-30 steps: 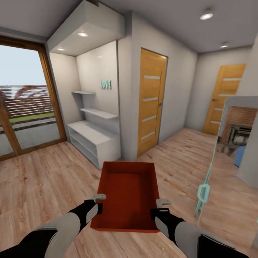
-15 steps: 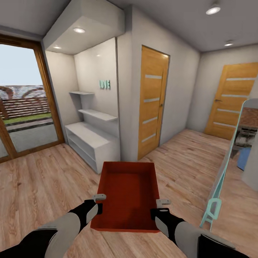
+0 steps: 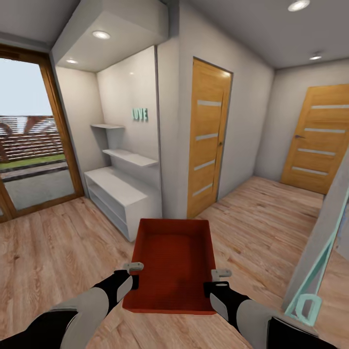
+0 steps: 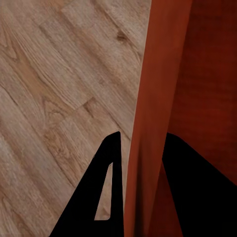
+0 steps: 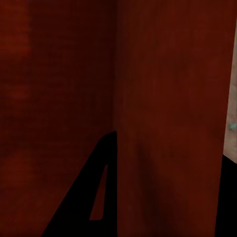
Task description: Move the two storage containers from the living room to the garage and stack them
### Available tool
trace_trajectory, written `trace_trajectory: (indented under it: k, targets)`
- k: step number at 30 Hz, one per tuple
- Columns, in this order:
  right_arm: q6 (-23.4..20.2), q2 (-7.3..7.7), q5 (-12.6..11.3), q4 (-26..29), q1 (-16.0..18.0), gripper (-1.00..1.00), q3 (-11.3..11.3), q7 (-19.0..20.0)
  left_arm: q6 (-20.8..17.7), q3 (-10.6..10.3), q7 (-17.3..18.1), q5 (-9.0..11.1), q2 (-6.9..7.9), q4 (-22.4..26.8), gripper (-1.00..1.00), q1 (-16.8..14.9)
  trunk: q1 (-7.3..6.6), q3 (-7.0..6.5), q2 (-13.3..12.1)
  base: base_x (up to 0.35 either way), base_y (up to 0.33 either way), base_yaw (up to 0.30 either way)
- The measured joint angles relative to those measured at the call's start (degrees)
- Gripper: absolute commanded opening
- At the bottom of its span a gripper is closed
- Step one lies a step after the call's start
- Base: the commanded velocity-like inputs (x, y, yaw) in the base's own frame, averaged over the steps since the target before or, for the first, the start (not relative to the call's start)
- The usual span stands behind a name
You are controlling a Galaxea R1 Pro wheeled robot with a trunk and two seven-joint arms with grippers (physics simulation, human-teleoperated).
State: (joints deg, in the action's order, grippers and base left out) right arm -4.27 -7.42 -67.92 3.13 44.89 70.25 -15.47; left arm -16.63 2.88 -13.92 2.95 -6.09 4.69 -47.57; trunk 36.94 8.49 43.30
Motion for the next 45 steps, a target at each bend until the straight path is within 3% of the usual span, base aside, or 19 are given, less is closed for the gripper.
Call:
trace_trajectory:
  k: [27,45]
  targets:
    - [0.01,-0.02,0.09,0.00,-0.03,-1.00,-0.09,-0.01,0.01,-0.13,0.01,0.14,0.03,-0.02,-1.00,0.00,0.00,0.00,0.00,0.321,0.000,-0.003]
    - [0.01,0.00,0.08,0.01,-0.03,-1.00,-0.09,-0.02,0.01,-0.05,0.00,0.04,0.00,-0.03,-1.00,-0.01,0.00,0.00,0.00,0.321,0.000,-0.262]
